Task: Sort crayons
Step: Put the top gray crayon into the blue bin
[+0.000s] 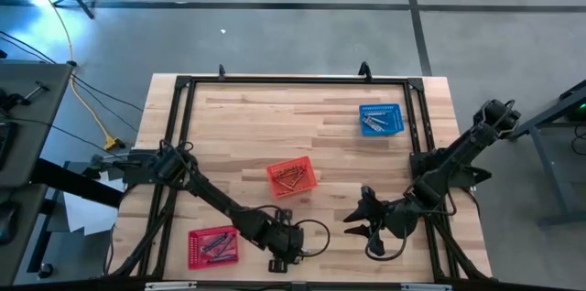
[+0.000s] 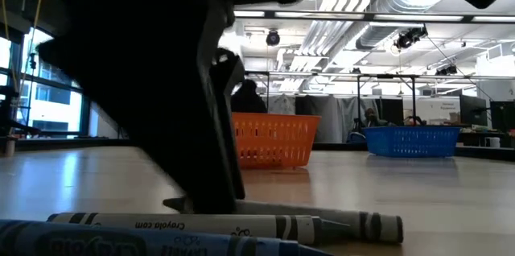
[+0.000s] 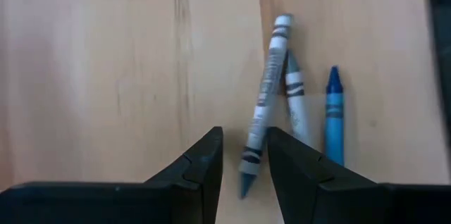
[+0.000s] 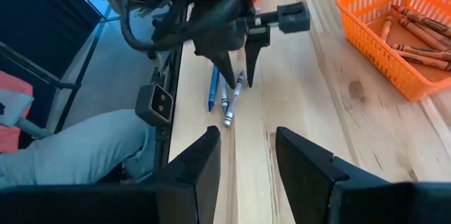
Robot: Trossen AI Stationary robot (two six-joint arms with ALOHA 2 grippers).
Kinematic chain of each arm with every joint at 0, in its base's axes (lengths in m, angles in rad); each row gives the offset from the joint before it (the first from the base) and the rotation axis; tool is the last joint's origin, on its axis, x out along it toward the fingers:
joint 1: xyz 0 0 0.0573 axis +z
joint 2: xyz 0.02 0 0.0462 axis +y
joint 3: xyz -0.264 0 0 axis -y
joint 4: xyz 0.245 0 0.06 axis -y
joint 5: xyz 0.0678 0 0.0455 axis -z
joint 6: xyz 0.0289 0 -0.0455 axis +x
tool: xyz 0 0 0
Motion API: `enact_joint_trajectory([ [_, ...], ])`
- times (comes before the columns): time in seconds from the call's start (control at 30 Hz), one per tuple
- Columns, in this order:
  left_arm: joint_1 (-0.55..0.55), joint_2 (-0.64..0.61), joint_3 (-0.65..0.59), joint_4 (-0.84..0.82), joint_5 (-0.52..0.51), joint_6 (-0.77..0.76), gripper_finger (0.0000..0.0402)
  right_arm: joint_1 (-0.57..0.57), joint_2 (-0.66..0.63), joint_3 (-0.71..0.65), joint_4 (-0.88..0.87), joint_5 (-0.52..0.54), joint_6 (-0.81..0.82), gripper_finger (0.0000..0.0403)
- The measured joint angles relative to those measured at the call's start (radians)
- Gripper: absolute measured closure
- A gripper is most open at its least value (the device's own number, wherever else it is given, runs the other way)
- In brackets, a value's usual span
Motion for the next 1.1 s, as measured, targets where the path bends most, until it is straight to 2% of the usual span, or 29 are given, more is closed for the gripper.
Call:
enact_joint_trajectory([
  [0.17, -0.009, 0.015, 0.003, 0.003, 0.002, -0.024, 0.0299, 0.000, 0.000, 0.000, -0.003, 0.000, -0.011, 0.0270],
  [0.4, -0.005, 0.024, 0.004, -0.018, -0.089, -0.051, 0.0301, 0.000, 0.000, 0.000, -0.008, 0.008, -0.026, 0.0270],
  [0.5, 0.010, 0.025, 0.004, -0.021, -0.067, -0.080, 0.0320, 0.000, 0.000, 0.000, -0.010, 0.009, -0.026, 0.0270],
  [0.7, 0.021, 0.026, 0.003, -0.032, -0.014, -0.112, 0.0393, 0.000, 0.000, 0.000, -0.013, 0.009, -0.029, 0.0270],
  [0.93, 0.014, 0.027, 0.033, -0.039, -0.022, -0.166, 0.0399, 0.000, 0.000, 0.000, -0.023, 0.009, -0.026, 0.0270],
  [1.1, 0.014, 0.036, 0.113, -0.175, -0.061, -0.142, 0.0400, 0.000, 0.000, 0.000, -0.023, -0.002, -0.026, 0.0270],
])
